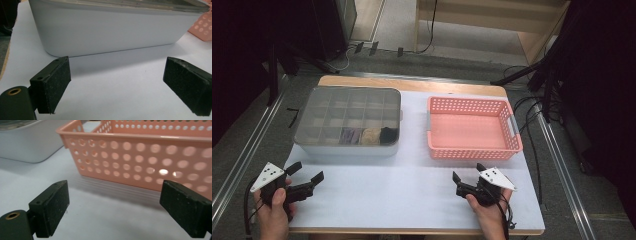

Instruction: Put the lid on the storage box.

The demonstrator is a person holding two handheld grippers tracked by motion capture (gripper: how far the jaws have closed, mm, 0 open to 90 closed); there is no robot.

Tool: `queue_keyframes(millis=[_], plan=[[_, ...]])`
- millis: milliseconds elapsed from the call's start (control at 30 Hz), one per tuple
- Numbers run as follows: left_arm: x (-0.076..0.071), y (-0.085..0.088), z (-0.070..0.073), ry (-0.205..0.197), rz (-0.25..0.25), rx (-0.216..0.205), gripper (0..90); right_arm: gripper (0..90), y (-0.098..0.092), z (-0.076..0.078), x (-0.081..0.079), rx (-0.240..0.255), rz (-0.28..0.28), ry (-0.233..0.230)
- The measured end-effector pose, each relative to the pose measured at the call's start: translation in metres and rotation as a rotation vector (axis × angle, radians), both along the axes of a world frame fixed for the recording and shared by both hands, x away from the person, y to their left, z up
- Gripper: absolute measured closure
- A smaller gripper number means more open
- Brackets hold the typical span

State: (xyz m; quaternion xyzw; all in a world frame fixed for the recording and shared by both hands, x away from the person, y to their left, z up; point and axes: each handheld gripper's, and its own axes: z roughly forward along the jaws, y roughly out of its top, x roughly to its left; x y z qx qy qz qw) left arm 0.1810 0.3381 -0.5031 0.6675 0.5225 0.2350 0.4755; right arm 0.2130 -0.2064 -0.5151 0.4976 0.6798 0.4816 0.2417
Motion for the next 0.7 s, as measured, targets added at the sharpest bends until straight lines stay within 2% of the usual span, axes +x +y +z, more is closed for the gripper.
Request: queue_keyframes(millis=[400,633,700], plan=[[-0.001,-0.001,0.000,-0.010,-0.003,0.004,8.4,9.0,-0.047,-0.003,-0.002,0.007,-0.099,0.003],[-0.001,-0.001,0.000,-0.015,-0.006,0.005,8.4,9.0,-0.065,-0.003,-0.006,0.001,-0.127,0.007],[-0.001,-0.001,0.000,-0.018,-0.004,0.004,8.4,9.0,-0.076,-0.004,-0.009,-0.002,-0.143,0.009]])
